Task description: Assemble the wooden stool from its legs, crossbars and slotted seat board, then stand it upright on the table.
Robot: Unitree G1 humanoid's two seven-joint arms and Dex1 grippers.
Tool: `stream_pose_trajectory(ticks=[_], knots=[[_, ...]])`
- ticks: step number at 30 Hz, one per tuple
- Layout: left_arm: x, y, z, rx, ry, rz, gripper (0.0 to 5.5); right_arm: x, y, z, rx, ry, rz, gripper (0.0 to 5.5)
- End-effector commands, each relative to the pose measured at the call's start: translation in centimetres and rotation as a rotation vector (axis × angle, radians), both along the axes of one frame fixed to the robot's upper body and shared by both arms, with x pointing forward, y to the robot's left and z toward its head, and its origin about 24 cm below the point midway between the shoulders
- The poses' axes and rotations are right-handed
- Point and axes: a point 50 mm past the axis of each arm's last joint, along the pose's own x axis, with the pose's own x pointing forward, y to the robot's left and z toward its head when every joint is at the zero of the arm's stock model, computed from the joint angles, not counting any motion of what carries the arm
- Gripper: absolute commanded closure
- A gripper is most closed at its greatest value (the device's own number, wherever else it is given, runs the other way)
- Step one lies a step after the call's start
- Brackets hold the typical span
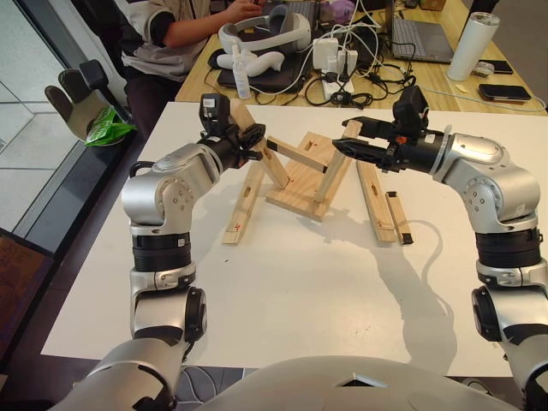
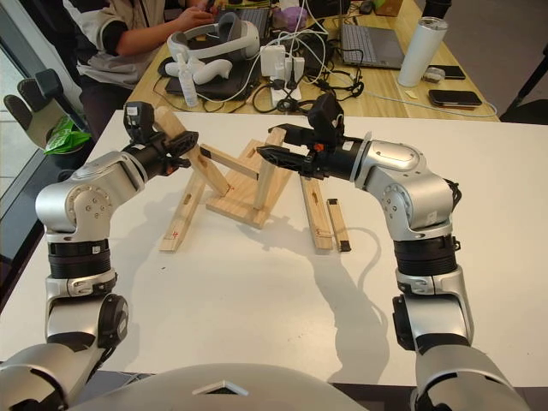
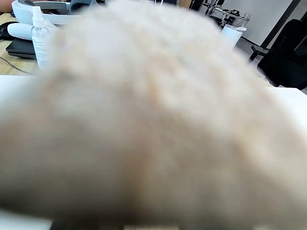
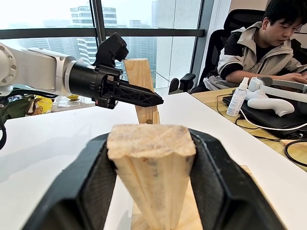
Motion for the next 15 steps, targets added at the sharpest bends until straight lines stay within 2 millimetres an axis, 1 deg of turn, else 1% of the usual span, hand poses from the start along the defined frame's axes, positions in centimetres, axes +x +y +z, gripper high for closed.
stream_pose_trajectory(ticks=[1,5,8,11,15], knots=[[0.8,-1.1,-1.7,0.031,0.084,-0.016,4.48,-0.8,1.1,-0.3,0.028,0.04,0.125,3.43],[1.5,-2.3,-1.3,0.053,0.071,-0.059,4.48,-0.8,1.1,-0.4,0.022,0.036,0.128,3.43],[1.6,-3.0,-0.8,0.053,0.056,-0.09,4.48,-0.7,1.3,-0.5,0.008,0.03,0.13,3.43],[1.2,-3.0,-0.7,0.058,0.051,-0.097,4.48,-0.4,1.3,-1.0,-0.031,0.015,0.092,3.43],[0.0,-2.7,-1.0,0.06,0.054,-0.081,4.48,-0.5,1.3,-1.6,-0.06,0.012,0.075,3.45]])
